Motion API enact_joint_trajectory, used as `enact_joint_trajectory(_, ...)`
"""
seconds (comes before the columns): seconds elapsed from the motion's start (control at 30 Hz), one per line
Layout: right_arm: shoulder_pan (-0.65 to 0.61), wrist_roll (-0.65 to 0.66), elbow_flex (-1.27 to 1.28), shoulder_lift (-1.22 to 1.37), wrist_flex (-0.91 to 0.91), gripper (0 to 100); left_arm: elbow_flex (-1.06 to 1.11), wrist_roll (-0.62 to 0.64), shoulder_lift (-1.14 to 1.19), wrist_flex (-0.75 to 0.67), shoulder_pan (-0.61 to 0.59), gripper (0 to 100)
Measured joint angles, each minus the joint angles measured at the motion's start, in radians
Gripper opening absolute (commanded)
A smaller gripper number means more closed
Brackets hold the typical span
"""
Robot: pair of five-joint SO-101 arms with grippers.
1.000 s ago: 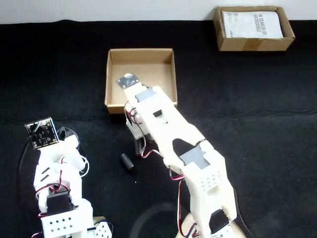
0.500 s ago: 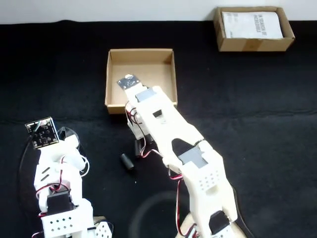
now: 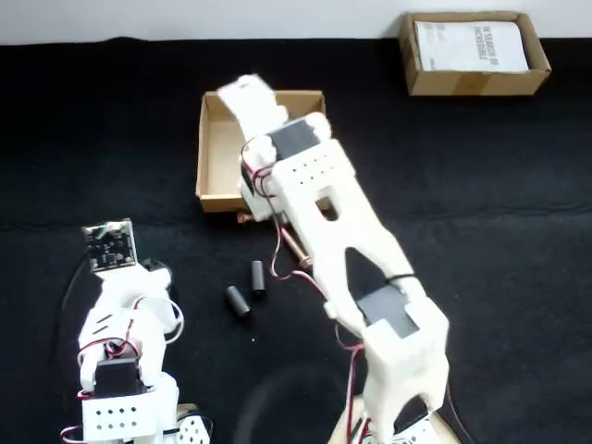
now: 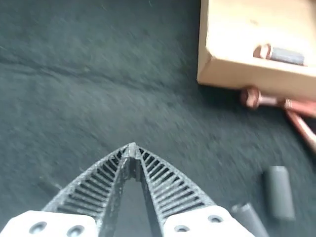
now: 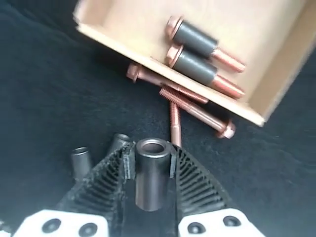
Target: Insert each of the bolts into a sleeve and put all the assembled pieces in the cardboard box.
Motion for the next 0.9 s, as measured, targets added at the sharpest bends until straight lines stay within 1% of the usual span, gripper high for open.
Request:
enact_joint_trajectory(0.17, 0.046, -0.052, -0.089, -0.13, 0.117, 0.8, 0.0, 0.0, 0.0, 0.012, 0.006, 1)
enact_joint_trajectory(0.3, 0.126, -0.055, -0.08, -0.276, 0.133, 0.8, 0.0, 0.0, 0.0, 0.012, 0.009, 1)
enact_joint_trajectory(0.4, 0.186, -0.055, -0.009, -0.446, 0.135, 0.8, -0.023, 0.0, 0.0, 0.012, 0.011, 1)
enact_joint_trajectory(0.53, 0.218, -0.055, 0.163, -0.709, 0.135, 0.8, -0.143, 0.002, 0.04, 0.064, 0.092, 1)
enact_joint_trajectory(0.67, 0.224, -0.055, 0.393, -1.003, 0.135, 0.8, -0.295, 0.002, 0.239, 0.097, 0.196, 1)
enact_joint_trajectory(0.77, 0.27, -0.055, 0.589, -1.223, 0.135, 0.8, -0.428, -0.005, 0.46, 0.106, 0.261, 1)
enact_joint_trajectory(0.9, 0.405, -0.052, 0.83, -1.479, 0.135, 0.8, -0.647, -0.12, 0.769, 0.175, 0.345, 1)
